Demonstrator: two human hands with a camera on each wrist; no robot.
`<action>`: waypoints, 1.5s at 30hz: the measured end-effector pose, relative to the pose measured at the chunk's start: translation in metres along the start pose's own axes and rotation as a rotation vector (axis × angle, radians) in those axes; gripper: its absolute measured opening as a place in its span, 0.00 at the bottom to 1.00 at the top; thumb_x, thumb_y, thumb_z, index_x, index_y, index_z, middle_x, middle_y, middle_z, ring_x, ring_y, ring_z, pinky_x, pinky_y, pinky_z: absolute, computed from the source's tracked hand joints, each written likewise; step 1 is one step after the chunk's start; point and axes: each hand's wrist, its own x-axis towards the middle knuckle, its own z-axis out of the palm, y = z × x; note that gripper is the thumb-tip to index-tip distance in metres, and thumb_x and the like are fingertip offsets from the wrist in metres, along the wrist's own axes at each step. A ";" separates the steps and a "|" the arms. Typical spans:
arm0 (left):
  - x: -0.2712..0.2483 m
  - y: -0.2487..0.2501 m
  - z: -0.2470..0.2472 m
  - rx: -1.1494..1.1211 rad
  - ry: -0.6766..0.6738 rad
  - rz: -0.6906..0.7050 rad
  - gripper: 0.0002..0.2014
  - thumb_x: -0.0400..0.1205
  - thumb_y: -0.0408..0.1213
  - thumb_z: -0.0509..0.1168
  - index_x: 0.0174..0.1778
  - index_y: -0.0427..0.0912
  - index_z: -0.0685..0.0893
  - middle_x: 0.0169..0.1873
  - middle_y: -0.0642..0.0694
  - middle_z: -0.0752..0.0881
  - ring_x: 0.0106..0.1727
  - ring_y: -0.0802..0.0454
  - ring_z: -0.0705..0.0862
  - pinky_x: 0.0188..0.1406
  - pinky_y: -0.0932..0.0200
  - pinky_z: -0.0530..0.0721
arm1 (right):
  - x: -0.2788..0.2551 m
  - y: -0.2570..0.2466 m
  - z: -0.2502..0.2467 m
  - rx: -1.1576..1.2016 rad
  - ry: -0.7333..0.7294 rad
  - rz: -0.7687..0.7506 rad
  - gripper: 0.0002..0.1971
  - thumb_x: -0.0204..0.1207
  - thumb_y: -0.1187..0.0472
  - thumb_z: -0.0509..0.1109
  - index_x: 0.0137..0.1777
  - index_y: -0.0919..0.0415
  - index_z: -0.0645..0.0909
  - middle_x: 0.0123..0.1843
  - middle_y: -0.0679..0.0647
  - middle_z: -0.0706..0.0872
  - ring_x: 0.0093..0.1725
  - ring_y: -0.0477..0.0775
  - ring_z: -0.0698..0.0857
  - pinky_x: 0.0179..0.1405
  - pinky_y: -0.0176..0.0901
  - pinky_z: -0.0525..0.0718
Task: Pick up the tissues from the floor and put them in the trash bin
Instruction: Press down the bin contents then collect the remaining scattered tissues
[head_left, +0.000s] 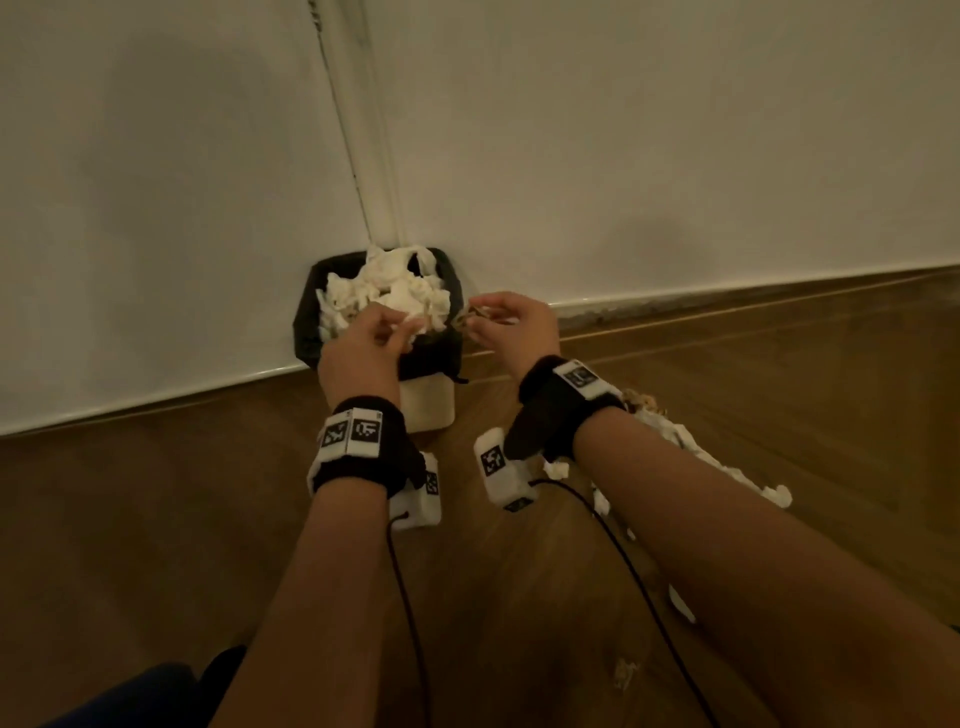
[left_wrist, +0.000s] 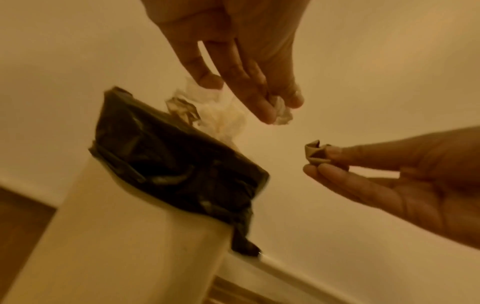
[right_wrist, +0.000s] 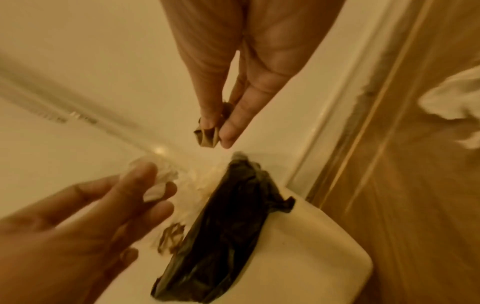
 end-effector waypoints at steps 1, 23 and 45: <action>0.008 -0.003 -0.005 0.068 0.034 0.015 0.07 0.79 0.47 0.68 0.46 0.49 0.85 0.44 0.45 0.89 0.47 0.47 0.87 0.54 0.52 0.84 | 0.005 -0.003 0.011 -0.082 0.007 -0.055 0.13 0.73 0.69 0.73 0.57 0.60 0.86 0.53 0.57 0.87 0.55 0.54 0.86 0.60 0.49 0.85; 0.040 -0.038 0.003 0.894 -0.400 0.218 0.19 0.87 0.42 0.46 0.58 0.37 0.80 0.61 0.38 0.76 0.53 0.41 0.81 0.49 0.49 0.78 | 0.033 0.028 0.081 -1.390 -0.346 -0.499 0.14 0.82 0.55 0.58 0.65 0.54 0.78 0.66 0.53 0.78 0.67 0.55 0.77 0.81 0.57 0.50; -0.015 -0.020 0.028 0.542 0.111 0.208 0.20 0.80 0.39 0.61 0.69 0.47 0.75 0.75 0.38 0.66 0.79 0.40 0.60 0.76 0.33 0.47 | 0.018 0.017 0.037 -1.239 -0.189 -0.550 0.25 0.72 0.54 0.64 0.71 0.52 0.73 0.69 0.55 0.70 0.72 0.59 0.65 0.78 0.62 0.42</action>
